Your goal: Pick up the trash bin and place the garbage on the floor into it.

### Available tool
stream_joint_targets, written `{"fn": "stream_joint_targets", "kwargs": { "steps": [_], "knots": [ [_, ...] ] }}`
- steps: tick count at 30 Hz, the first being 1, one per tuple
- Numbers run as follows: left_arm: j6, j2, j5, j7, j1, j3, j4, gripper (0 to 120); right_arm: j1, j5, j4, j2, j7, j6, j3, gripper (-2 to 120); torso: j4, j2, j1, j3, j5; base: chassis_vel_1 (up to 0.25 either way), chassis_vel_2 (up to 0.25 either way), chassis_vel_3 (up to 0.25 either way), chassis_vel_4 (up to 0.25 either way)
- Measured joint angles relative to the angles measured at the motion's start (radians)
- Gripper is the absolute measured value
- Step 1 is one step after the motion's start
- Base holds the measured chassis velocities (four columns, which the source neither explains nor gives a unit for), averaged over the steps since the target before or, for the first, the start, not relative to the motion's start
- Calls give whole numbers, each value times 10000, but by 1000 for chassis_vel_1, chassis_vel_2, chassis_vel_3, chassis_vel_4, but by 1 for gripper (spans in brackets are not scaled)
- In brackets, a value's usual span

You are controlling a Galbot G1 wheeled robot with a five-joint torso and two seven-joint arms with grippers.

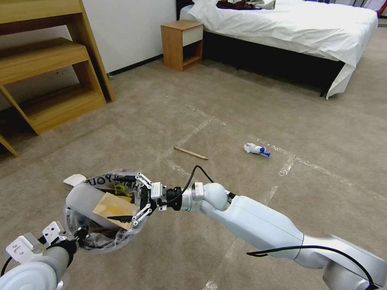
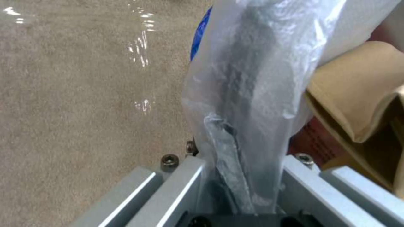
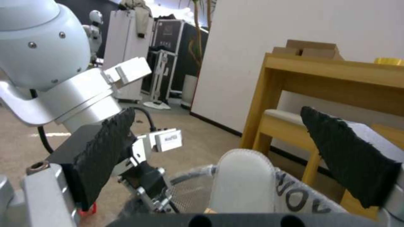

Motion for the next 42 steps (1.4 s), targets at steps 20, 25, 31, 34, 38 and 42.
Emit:
{"fn": "stream_joint_targets", "kwargs": {
  "steps": [20,25,31,34,38,42],
  "knots": [
    [249,220,58,-56,254,-486,-240,0,-2388,-1651,1491,-1418,4886,-711,6425,100,-3,0,0,-1,3,0,0,0,0],
    [294,197,198,-24,319,-580,-228,0,-3913,-2180,1861,-1215,6206,-395,7670,100,-2,0,0,0,3,0,0,0,0],
    [319,-90,402,105,337,-601,-244,0,-5391,-3782,2053,-426,7829,337,8697,100,-2,0,0,-1,2,0,0,0,0],
    [329,-206,577,271,302,-617,-227,0,-5721,-4243,2083,-195,8375,521,8822,100,1,1,0,-1,2,0,0,0,0],
    [357,-556,985,619,180,-683,-143,0,-6728,-5128,2128,578,8431,1058,9688,100,3,0,0,-2,0,0,0,0,0],
    [456,-869,1420,918,393,-681,-211,0,-8187,-5619,2273,1166,7454,1825,10803,100,-1,1,0,-2,1,0,0,0,0]
  ]
}}
